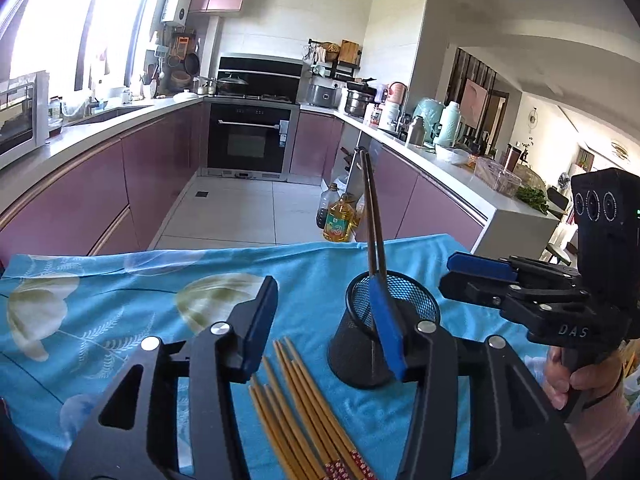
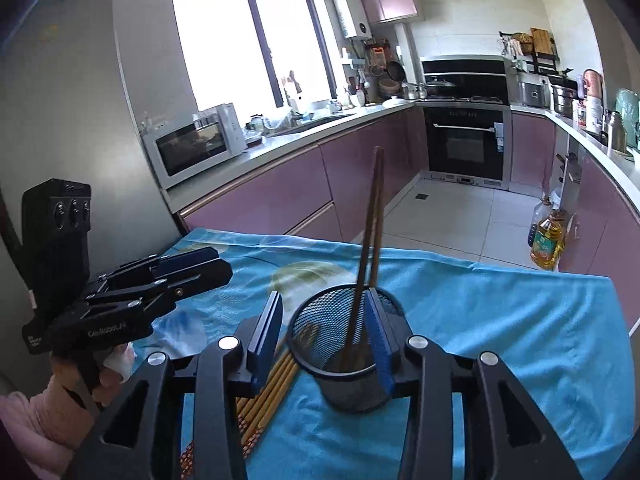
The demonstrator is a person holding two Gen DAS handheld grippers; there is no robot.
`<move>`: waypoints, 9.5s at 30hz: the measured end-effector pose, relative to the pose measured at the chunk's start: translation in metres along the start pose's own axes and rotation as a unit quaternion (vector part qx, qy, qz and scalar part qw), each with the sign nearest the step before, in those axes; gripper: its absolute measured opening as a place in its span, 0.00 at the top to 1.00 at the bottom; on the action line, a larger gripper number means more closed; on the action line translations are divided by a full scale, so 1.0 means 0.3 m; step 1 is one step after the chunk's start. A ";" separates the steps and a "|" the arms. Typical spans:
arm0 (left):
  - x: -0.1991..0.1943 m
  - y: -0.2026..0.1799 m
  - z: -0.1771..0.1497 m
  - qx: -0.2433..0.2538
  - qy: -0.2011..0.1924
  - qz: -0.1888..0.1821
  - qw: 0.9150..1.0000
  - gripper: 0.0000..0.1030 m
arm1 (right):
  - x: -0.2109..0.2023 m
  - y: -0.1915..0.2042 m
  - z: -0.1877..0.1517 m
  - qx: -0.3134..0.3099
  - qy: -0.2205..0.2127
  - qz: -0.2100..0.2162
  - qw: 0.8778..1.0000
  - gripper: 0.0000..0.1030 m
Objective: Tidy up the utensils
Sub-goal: 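Open the right gripper and withdraw from the mesh cup, then grasp another chopstick from the pile with the right gripper, then raise the chopstick upright and drop it into the mesh cup with the right gripper, then open the right gripper and pull back toward the chopstick pile, then grasp a third chopstick from the pile with the right gripper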
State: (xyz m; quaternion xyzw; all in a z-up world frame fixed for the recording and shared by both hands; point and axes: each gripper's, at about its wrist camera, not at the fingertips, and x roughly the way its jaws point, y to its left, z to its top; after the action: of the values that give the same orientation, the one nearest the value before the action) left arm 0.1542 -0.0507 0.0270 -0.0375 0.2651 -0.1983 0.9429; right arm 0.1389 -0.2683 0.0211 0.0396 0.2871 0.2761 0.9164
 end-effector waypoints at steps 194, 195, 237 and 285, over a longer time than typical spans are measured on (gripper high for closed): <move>0.148 -0.048 0.021 0.031 0.058 -0.023 0.998 0.65 | 0.068 -0.060 0.025 0.031 -0.005 -0.054 0.998 0.67; 0.120 -0.044 0.007 0.035 0.052 -0.019 0.998 0.65 | 0.051 -0.040 0.018 0.022 -0.008 -0.051 0.998 0.64; 0.033 0.076 -0.460 0.027 0.193 0.035 0.980 0.61 | 0.226 0.205 -0.359 -0.044 0.161 -0.036 0.985 0.57; 0.056 0.089 -0.453 0.008 0.196 0.021 0.980 0.91 | 0.265 0.175 -0.318 -0.004 0.171 0.001 0.985 0.93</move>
State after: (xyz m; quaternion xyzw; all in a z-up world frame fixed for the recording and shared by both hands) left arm 0.1069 -0.0281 -0.1023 0.0151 0.4440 -0.1837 0.8768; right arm 0.1156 -0.1902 -0.0863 -0.0114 0.4387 0.2808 0.8536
